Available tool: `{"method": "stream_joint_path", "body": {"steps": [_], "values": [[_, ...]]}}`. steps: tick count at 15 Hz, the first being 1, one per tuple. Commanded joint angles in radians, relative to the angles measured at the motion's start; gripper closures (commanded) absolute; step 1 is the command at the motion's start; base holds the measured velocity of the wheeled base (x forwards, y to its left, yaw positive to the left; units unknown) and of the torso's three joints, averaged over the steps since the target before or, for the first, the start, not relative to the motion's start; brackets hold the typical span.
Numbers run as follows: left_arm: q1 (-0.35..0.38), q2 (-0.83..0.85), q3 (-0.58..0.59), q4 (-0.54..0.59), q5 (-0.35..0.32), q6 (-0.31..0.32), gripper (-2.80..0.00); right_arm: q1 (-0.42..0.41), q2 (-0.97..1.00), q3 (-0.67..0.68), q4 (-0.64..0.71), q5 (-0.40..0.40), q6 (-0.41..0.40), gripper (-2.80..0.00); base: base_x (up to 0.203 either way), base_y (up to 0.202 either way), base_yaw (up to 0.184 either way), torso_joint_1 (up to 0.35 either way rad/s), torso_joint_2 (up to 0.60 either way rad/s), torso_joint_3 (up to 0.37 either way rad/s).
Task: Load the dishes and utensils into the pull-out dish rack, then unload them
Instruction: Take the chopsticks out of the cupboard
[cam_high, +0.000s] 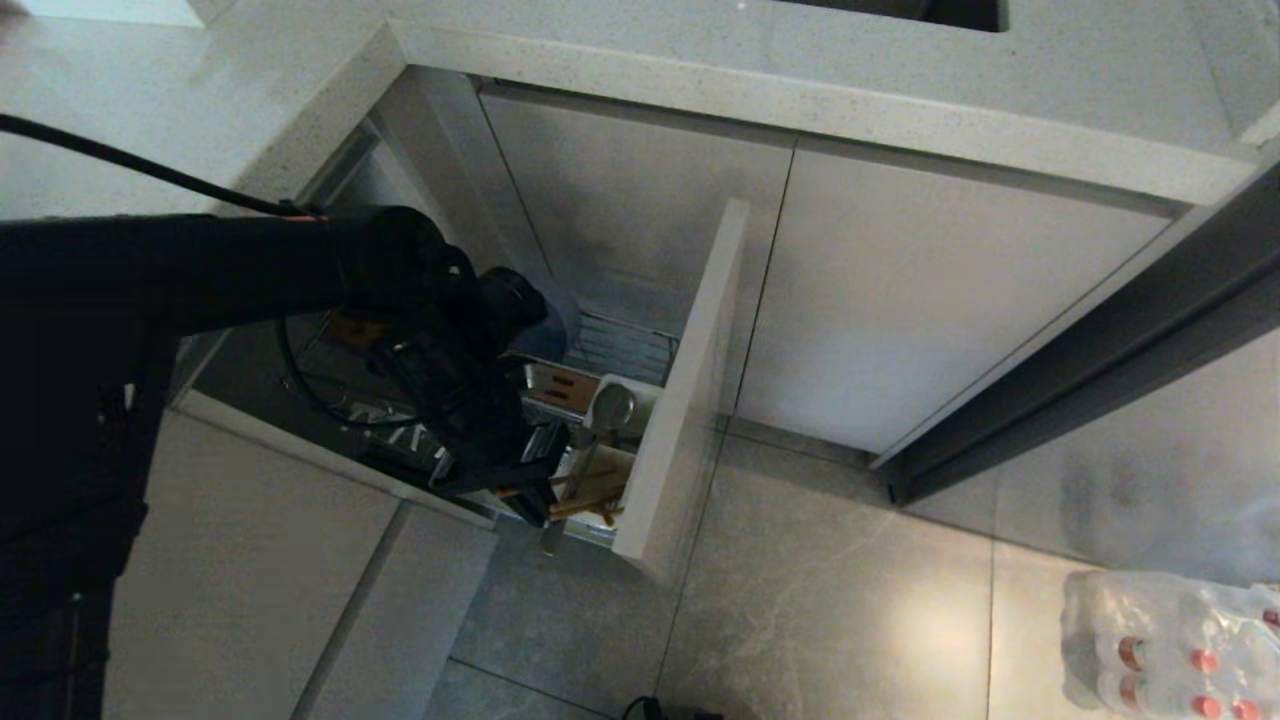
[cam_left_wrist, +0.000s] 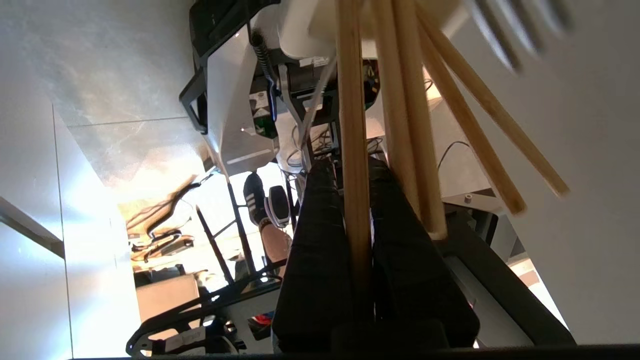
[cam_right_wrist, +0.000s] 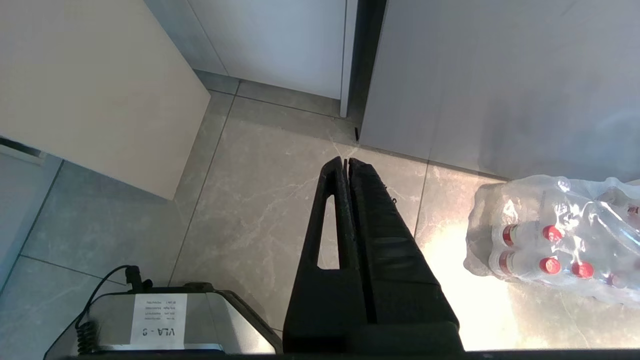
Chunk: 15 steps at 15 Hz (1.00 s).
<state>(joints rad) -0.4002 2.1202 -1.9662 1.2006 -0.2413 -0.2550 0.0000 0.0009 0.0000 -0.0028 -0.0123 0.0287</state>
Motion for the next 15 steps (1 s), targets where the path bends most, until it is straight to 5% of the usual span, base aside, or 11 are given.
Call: {"method": "stream_joint_path", "body": {"steps": [1, 15], "values": [[0.000, -0.026, 0.000, 0.005, -0.001, -0.003, 0.00, 0.000, 0.001, 0.000, 0.000, 0.000, 0.000, 0.00, 0.000, 0.000, 0.000, 0.000, 0.00, 0.000], [0.001, -0.138, 0.000, 0.025, 0.002, -0.015, 0.00, 0.000, 0.001, 0.000, 0.000, 0.000, 0.000, 0.00, 0.000, 0.000, 0.000, 0.000, 0.00, 0.000]]}}
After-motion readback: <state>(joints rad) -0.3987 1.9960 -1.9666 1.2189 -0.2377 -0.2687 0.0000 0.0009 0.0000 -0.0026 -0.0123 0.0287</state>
